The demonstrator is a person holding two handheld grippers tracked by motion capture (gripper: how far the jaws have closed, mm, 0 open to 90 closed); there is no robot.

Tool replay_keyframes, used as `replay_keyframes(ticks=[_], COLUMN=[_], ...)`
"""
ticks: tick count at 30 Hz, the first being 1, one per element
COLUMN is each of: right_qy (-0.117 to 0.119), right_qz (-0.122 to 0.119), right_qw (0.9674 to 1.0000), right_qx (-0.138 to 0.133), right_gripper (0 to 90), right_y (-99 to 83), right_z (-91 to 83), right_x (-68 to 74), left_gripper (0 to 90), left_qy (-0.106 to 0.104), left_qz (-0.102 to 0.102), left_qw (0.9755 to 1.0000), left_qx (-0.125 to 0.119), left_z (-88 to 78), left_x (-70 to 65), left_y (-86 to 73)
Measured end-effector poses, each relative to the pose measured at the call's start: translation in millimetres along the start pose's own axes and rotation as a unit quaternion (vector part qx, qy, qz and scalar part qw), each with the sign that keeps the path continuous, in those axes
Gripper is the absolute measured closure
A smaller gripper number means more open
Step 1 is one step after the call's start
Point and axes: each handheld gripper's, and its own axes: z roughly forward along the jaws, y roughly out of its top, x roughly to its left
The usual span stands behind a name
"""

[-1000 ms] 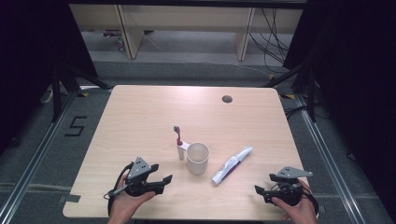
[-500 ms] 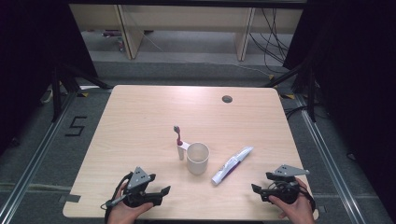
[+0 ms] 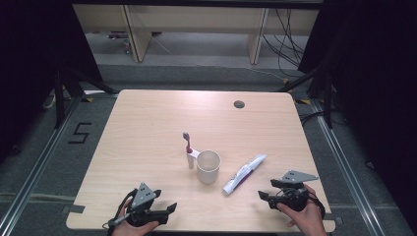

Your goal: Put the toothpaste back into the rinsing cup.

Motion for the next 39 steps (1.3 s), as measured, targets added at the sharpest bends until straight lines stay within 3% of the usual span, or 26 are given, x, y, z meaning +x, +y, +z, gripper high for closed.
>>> replay_keyframes(ticks=[1, 3, 5, 6, 7, 8, 9, 10, 11, 12, 14, 15, 16, 19, 22, 23, 25, 26, 27, 29, 33, 36, 39], right_qy=[0.006, 0.009, 0.012, 0.019, 0.023, 0.026, 0.028, 0.028, 0.032, 0.035, 0.042, 0.049, 0.053, 0.068, 0.070, 0.073, 0.075, 0.079, 0.080, 0.083, 0.085, 0.086, 0.088], right_qz=[-0.002, -0.002, -0.017, -0.011, -0.006, -0.009, -0.028, -0.019, -0.032, -0.025, -0.054, -0.055, -0.055, -0.075, -0.086, -0.076, -0.092, -0.093, -0.079, -0.090, -0.092, -0.093, -0.107], right_qw=[1.0000, 0.9999, 0.9997, 0.9997, 0.9997, 0.9996, 0.9991, 0.9994, 0.9989, 0.9990, 0.9976, 0.9973, 0.9971, 0.9949, 0.9939, 0.9945, 0.9930, 0.9925, 0.9936, 0.9923, 0.9919, 0.9915, 0.9899], right_qx=[-0.003, -0.007, -0.012, -0.006, -0.004, -0.007, -0.016, -0.011, -0.011, -0.009, -0.011, -0.006, -0.005, -0.002, 0.002, 0.006, 0.003, 0.003, 0.010, 0.013, 0.023, 0.029, 0.029], right_gripper=[37.6, 44.4, 50.9, 54.7, 57.1, 62.1, 65.8, 68.5, 72.1, 75.7, 82.2, 84.4, 86.6, 88.9, 89.6, 89.8, 89.8, 89.8, 89.8, 89.8, 89.8, 89.7, 89.7], right_y=[2.4, 5.7, 10.4, 13.1, 14.6, 16.7, 19.7, 21.1, 23.4, 24.8, 29.2, 31.3, 33.4, 39.5, 44.7, 45.6, 49.9, 51.5, 52.3, 55.5, 58.7, 60.8, 63.4], right_z=[0.9, 2.2, 3.3, 4.2, 4.9, 6.1, 9.2, 9.7, 12.1, 14.2, 20.2, 22.6, 25.4, 35.1, 42.3, 44.0, 50.1, 53.3, 55.3, 63.0, 72.6, 78.4, 84.1], right_x=[1.0, 3.7, 4.9, 8.2, 10.2, 11.8, 11.8, 15.1, 15.8, 19.6, 22.2, 25.0, 28.8, 35.4, 40.4, 43.3, 44.5, 45.9, 48.8, 49.1, 53.5, 57.1, 58.8], left_gripper=[27.1, 27.1, 27.0, 27.0, 27.0, 27.0, 27.0, 27.0, 27.0, 27.0, 27.0, 27.0, 27.0, 27.0, 27.1, 27.0, 27.0, 27.1, 27.0, 27.0, 27.0, 27.0, 26.6], left_qy=[0.001, -0.001, -0.001, 0.000, -0.003, -0.002, -0.002, -0.002, 0.001, 0.002, -0.002, -0.003, -0.003, -0.004, -0.004, -0.002, -0.001, -0.004, -0.003, -0.002, -0.005, -0.006, -0.005], left_qz=[0.006, -0.003, 0.010, 0.010, -0.002, 0.003, 0.002, -0.002, 0.000, 0.004, 0.012, 0.002, 0.003, 0.007, 0.004, 0.007, 0.007, 0.007, 0.003, 0.017, 0.010, 0.023, 0.009], left_qw=[1.0000, 1.0000, 0.9999, 0.9999, 1.0000, 1.0000, 1.0000, 1.0000, 1.0000, 1.0000, 0.9999, 1.0000, 1.0000, 1.0000, 1.0000, 1.0000, 1.0000, 1.0000, 1.0000, 0.9998, 0.9999, 0.9996, 0.9999], left_qx=[0.003, -0.007, 0.006, 0.009, -0.003, -0.001, -0.001, -0.004, 0.000, 0.006, 0.011, -0.002, 0.000, 0.003, 0.000, 0.002, 0.000, 0.002, 0.001, 0.010, 0.002, 0.016, 0.002], left_z=[-0.5, 0.9, -0.3, -0.5, 1.0, 0.6, 0.5, 1.1, 0.7, 0.1, 0.0, 2.2, 2.0, 2.2, 2.2, 1.4, 1.5, 1.6, 2.0, 1.4, 3.2, 0.9, 2.9], left_x=[1.1, -0.3, 1.5, 1.7, 0.2, 1.3, 1.3, 0.8, 0.6, 0.9, 1.1, -0.8, -1.2, -0.9, -1.4, -0.9, -0.9, -0.5, -1.1, 0.5, -2.1, -0.8, -2.1], left_y=[-0.4, -1.8, -2.4, -2.5, -3.2, -3.4, -3.6, -4.0, -4.3, -4.3, -4.5, -4.6, -4.3, -4.7, -4.4, -4.2, -4.4, -4.5, -4.6, -4.7, -4.8, -4.6, -4.8])
